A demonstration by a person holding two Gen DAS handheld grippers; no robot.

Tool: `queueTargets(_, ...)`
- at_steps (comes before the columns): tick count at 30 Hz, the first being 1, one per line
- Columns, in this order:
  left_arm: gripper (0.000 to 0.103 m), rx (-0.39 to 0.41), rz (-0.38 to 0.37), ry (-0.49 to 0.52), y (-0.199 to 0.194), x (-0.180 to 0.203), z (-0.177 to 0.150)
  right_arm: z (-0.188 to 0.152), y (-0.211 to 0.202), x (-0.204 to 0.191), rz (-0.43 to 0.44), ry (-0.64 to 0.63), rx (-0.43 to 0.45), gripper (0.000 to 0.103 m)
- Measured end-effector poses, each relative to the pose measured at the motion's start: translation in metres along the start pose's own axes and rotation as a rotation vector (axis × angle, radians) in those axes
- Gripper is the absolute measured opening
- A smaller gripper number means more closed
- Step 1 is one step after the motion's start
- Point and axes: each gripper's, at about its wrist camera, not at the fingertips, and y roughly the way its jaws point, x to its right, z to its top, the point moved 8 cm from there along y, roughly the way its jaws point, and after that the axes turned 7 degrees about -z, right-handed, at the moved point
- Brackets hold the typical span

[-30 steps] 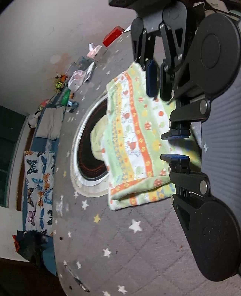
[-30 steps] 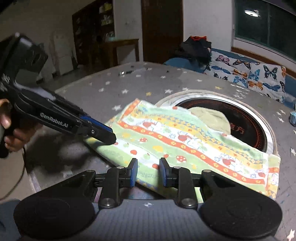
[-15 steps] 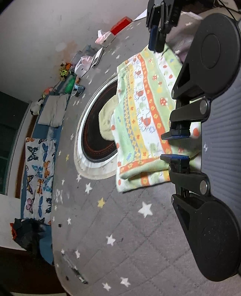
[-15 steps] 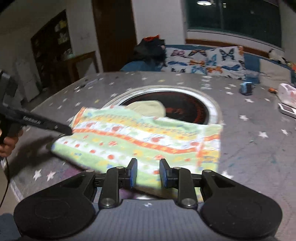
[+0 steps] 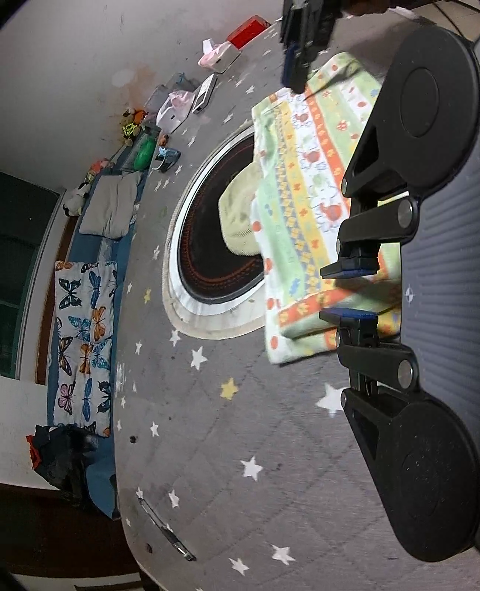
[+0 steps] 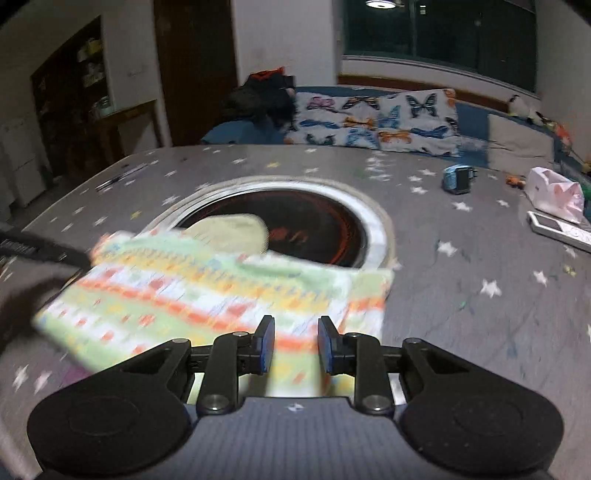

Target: Fold clothes

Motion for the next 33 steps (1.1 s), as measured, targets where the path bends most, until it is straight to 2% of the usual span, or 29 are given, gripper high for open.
queueTargets(2, 0.029, 0.011, 0.007, -0.005, 0.001, -0.002, 0.004, 0.009, 0.011, 0.007, -0.015, 0.017, 0.004, 0.025)
queueTargets(7, 0.033, 0.018, 0.018, -0.020, 0.007, -0.007, 0.011, 0.015, 0.040, 0.019, -0.031, 0.051, -0.028, 0.025)
queueTargets(11, 0.033, 0.015, 0.023, -0.010, 0.013, -0.009, 0.014, 0.011, 0.046, 0.019, -0.027, 0.064, -0.030, 0.025)
queueTargets(15, 0.030, 0.010, 0.023, -0.005, 0.019, -0.010, 0.014, 0.012, 0.048, 0.019, -0.040, 0.082, -0.017, 0.025)
queueTargets(17, 0.018, 0.011, 0.028, 0.009, 0.020, -0.008, 0.014, 0.012, 0.049, 0.018, -0.040, 0.088, -0.015, 0.025)
queueTargets(20, 0.008, 0.016, 0.032, 0.019, 0.020, -0.006, 0.015, 0.012, 0.051, 0.016, -0.037, 0.088, -0.011, 0.023)
queueTargets(22, 0.006, 0.021, 0.032, 0.024, 0.019, -0.004, 0.017, 0.012, 0.052, 0.016, -0.048, 0.088, -0.007, 0.009)
queueTargets(24, 0.006, 0.041, 0.022, 0.029, 0.014, 0.001, 0.022, 0.015, 0.047, 0.017, -0.050, 0.098, 0.011, 0.006)
queueTargets(28, 0.006, 0.095, 0.005, 0.049, 0.006, 0.009, 0.035, 0.025, 0.027, 0.019, -0.072, 0.095, 0.091, 0.005)
queueTargets(30, 0.006, 0.089, 0.027, 0.071, 0.013, 0.009, 0.037, 0.027, 0.024, 0.022, -0.094, 0.090, 0.096, 0.005)
queueTargets(33, 0.006, 0.054, 0.056, 0.087, 0.031, 0.005, 0.033, 0.020, 0.036, 0.027, -0.120, 0.107, 0.054, 0.005)
